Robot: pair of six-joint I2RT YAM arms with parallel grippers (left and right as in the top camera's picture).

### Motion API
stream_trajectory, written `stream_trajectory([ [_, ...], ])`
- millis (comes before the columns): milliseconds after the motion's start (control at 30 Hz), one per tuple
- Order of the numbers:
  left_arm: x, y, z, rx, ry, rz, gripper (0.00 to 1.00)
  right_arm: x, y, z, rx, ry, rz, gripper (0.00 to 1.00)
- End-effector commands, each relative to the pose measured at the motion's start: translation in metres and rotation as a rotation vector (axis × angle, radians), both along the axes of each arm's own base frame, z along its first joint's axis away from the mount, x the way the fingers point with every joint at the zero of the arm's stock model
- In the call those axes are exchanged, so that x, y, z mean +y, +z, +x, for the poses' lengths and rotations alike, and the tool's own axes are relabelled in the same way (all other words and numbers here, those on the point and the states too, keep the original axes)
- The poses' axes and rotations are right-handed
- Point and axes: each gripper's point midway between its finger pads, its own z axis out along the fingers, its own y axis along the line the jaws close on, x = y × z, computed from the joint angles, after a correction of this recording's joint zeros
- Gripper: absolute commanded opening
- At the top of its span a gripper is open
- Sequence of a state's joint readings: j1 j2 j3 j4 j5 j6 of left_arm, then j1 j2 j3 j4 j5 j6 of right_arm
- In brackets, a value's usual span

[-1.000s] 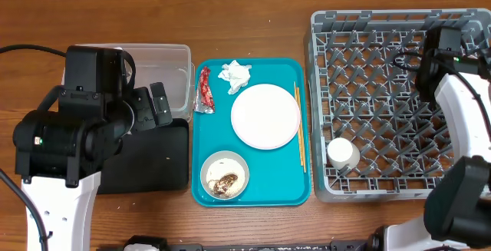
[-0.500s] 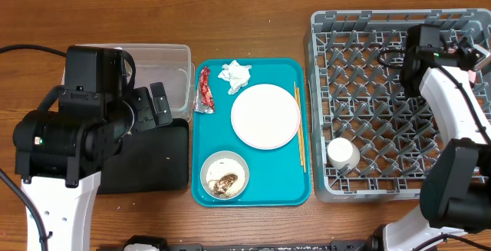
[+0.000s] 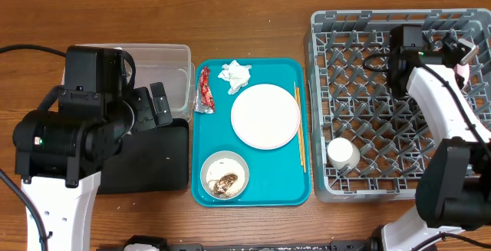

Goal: Sort waste into correct bins and load items into the dishwasher
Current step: 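Carry the pink bowl to the rack's back and set it upright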

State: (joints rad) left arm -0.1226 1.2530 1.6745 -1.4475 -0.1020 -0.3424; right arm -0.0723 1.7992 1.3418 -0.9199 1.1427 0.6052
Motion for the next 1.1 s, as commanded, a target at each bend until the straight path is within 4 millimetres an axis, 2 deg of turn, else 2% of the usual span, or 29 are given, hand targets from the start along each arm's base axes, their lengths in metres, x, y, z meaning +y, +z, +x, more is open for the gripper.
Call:
stream_trajectory([
  [0, 0.003, 0.003, 0.001, -0.009, 0.024, 0.0, 1.0, -0.007, 0.013, -0.001, 0.014, -0.021, -0.095, 0.04],
  [400, 0.003, 0.003, 0.001, -0.009, 0.024, 0.0, 1.0, -0.011, 0.023, -0.004, 0.038, -0.032, -0.152, 0.04],
  [633, 0.003, 0.003, 0.001, -0.009, 0.023, 0.001, 1.0, -0.007, 0.007, -0.004, 0.059, -0.008, -0.064, 0.04],
  [867, 0.003, 0.003, 0.001, -0.009, 0.024, 0.0, 1.0, -0.014, 0.008, -0.01, 0.088, -0.032, -0.099, 0.04],
  [1067, 0.003, 0.003, 0.001, -0.009, 0.024, 0.0, 1.0, -0.007, -0.014, -0.008, 0.144, -0.008, -0.031, 0.04],
])
